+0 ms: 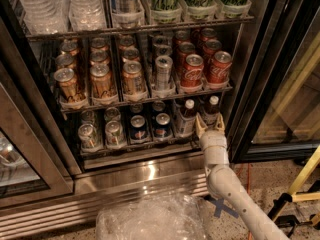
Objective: Pick blue plastic bottle from bottom shelf of fridge
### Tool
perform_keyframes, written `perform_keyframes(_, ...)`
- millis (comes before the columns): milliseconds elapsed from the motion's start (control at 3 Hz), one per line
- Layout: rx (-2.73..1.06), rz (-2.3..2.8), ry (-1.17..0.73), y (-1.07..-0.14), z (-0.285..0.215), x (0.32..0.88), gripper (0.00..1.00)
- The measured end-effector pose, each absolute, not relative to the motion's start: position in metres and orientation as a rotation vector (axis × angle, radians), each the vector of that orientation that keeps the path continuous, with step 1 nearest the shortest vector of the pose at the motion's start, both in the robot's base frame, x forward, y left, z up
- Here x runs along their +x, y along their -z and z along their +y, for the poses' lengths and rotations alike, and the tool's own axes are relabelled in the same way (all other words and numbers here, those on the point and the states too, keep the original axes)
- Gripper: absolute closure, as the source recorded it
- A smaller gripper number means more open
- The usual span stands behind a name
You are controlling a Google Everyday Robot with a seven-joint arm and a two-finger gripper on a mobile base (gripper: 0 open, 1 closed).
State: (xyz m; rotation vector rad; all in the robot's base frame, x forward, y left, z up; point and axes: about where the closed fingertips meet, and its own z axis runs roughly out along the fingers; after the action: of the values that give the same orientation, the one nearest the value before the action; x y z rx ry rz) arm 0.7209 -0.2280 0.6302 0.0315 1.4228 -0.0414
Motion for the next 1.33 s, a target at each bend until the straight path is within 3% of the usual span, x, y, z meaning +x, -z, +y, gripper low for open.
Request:
perform_keyframes(1000, -0.001, 1.408, 0.004, -0.632, -0.217, 0.748, 0.40)
perform_keyframes(1333, -0.001, 1.410, -0.002, -0.632, -0.216, 0.751, 0.58)
